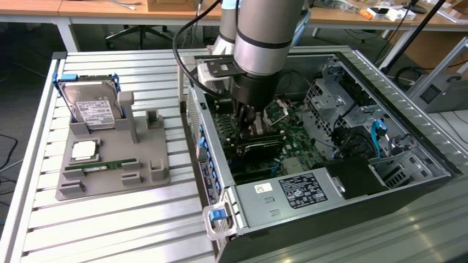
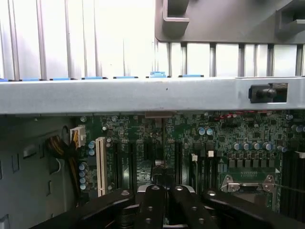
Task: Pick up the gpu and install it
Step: 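Press down on the gpu until it lock into place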
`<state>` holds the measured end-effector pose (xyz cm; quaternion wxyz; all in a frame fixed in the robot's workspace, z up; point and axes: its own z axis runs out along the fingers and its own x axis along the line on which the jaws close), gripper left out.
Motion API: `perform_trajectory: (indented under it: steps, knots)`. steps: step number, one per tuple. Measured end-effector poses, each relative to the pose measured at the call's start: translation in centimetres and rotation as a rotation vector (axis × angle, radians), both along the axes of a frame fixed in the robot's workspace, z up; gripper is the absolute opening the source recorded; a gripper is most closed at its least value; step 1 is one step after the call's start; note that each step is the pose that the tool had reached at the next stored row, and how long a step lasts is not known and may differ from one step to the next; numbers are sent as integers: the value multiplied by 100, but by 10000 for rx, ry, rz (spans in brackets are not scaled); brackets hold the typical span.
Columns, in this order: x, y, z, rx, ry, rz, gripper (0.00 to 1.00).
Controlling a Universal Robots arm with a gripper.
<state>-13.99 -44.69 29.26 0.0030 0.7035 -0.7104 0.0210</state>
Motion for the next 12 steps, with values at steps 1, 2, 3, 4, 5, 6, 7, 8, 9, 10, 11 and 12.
perform_trajectory:
  steps: [1,2,3,4,5,6,7,8,9,10,11,12]
  knots:
    - [-33,0,0,0,-29,0,11]
    - [-62,0,0,0,-54,-1,11]
    - [-100,0,0,0,-88,-1,11]
    - [-128,0,0,0,-111,-1,11]
    - [-167,0,0,1,-145,-1,11]
    - [-192,0,0,0,-166,0,11]
    - [-209,0,0,1,-184,-1,11]
    - [-218,0,1,0,-197,-2,11]
    - [-223,0,4,-1,-210,-1,11]
    - [-228,0,7,-1,-223,-1,11]
    - [-235,0,10,0,-239,-1,11]
    - [-245,0,11,2,-257,-1,11]
